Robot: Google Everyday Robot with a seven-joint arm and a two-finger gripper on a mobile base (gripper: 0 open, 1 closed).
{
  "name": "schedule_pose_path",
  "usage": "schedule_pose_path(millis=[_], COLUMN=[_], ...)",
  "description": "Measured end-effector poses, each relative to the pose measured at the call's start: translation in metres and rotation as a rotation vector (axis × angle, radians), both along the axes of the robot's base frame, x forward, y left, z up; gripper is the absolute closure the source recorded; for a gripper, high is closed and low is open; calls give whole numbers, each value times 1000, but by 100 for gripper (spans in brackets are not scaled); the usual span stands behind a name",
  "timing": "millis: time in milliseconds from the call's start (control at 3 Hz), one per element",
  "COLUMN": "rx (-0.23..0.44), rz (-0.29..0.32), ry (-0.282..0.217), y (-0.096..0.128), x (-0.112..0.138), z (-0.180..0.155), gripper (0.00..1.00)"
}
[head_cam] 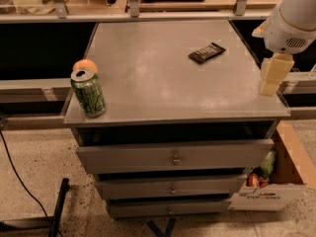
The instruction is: Move rxbar chocolate near green can
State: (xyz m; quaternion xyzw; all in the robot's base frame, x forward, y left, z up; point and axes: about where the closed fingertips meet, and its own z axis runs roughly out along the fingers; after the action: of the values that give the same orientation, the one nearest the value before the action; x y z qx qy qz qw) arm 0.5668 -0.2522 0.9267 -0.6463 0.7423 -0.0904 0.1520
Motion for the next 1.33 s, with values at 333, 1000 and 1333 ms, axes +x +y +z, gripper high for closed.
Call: schedule_pose_path(millis=[333,1000,1333], rx=[0,5,-1], rz=[0,80,197], ry=[0,55,67], y=[0,3,18], x=[0,18,40], z=[0,-13,-22], gripper=[0,0,0])
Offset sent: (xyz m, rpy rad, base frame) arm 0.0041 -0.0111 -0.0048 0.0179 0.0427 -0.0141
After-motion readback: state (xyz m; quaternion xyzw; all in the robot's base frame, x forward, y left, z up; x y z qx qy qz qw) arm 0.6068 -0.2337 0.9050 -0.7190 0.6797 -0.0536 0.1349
